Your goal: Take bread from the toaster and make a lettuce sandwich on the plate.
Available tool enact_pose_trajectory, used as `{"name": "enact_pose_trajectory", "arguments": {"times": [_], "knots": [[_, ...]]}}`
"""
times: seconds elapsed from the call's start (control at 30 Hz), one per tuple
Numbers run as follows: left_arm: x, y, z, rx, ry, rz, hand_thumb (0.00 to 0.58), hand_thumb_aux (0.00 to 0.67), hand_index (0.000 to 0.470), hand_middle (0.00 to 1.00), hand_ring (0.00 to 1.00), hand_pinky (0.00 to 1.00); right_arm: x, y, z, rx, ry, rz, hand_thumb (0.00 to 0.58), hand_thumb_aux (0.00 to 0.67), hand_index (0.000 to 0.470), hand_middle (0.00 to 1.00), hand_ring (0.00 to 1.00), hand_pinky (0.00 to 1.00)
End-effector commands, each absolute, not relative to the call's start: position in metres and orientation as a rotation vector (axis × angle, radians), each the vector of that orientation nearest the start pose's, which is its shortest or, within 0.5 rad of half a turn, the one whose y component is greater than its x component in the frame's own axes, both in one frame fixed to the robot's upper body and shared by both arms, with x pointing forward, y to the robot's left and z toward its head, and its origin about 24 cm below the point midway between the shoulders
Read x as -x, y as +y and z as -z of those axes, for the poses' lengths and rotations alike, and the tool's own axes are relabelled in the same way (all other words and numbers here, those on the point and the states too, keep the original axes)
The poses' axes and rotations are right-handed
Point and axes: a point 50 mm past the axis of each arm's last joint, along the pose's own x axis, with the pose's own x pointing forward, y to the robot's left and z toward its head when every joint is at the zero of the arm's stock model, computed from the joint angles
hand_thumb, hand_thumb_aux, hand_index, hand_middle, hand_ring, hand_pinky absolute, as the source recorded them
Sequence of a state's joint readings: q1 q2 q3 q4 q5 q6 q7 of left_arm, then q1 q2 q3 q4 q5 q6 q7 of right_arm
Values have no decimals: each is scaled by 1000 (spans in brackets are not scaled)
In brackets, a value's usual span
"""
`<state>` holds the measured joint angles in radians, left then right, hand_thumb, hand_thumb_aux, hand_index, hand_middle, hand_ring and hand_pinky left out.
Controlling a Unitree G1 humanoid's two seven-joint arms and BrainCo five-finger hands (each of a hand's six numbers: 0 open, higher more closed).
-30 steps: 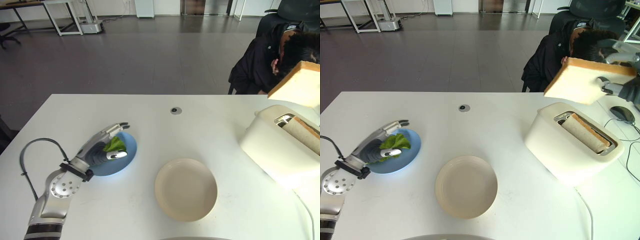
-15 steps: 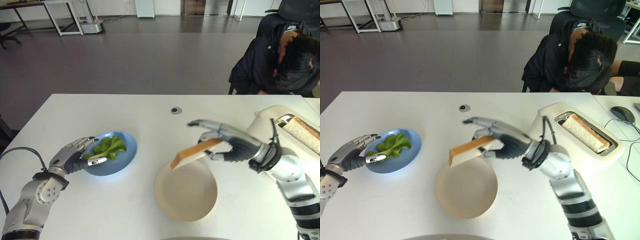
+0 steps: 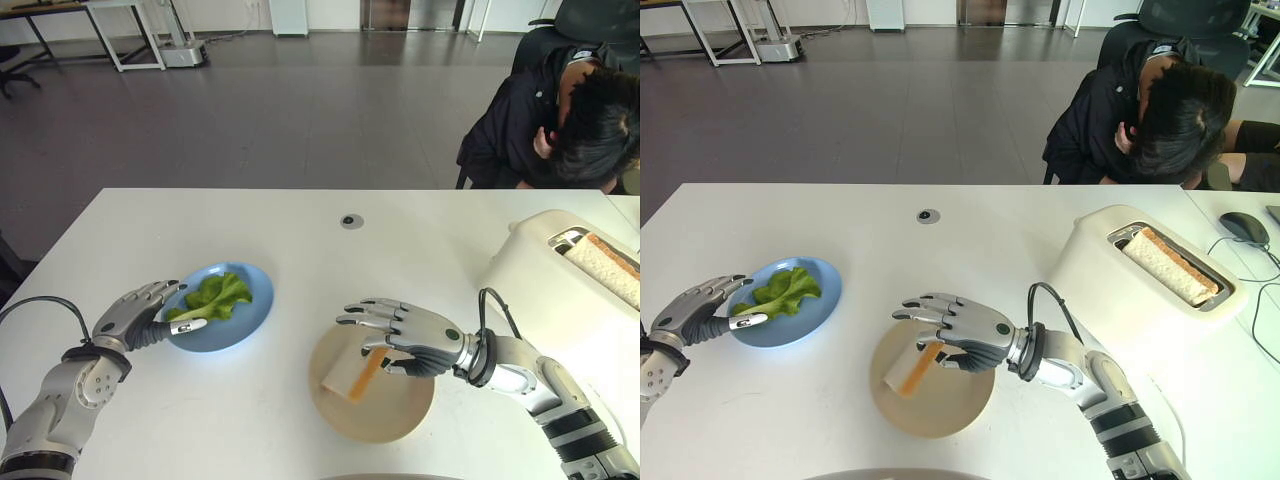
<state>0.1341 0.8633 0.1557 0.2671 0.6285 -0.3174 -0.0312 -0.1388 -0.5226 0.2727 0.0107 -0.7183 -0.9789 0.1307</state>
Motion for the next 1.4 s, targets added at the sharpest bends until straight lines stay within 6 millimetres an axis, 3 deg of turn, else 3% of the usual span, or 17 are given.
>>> {"name": "enact_pose_trajectory", "arguments": {"times": [0.03,0.43,0.77,0.97,1.1,1.27,1.3,1.4], "knots": [[-218,342,-74,-1475,177,144,0,0,0,0,0,0,-214,-117,-88,1185,-947,-960,0,0,0,0,0,0],[-224,333,-64,-1483,182,201,0,0,0,0,0,0,-222,-126,-99,1270,-953,-939,0,0,0,0,0,0],[-224,353,-52,-1568,285,165,0,0,0,0,0,0,-221,-125,-103,1259,-966,-922,0,0,0,0,0,0],[-225,354,-51,-1565,281,162,87,53,37,0,0,0,-221,-124,-103,1258,-968,-927,0,0,0,0,0,0],[-225,354,-52,-1562,266,163,175,110,77,0,0,0,-220,-123,-103,1260,-971,-927,0,0,0,0,0,0],[-227,347,-55,-1550,216,174,328,229,160,0,0,0,-220,-123,-103,1263,-976,-924,0,0,0,0,0,0],[-227,346,-56,-1549,208,176,413,310,217,0,0,0,-220,-123,-103,1263,-976,-924,0,0,0,0,0,0],[-228,344,-57,-1546,194,182,484,397,278,0,0,0,-220,-123,-104,1265,-979,-923,0,0,0,0,0,0]]}}
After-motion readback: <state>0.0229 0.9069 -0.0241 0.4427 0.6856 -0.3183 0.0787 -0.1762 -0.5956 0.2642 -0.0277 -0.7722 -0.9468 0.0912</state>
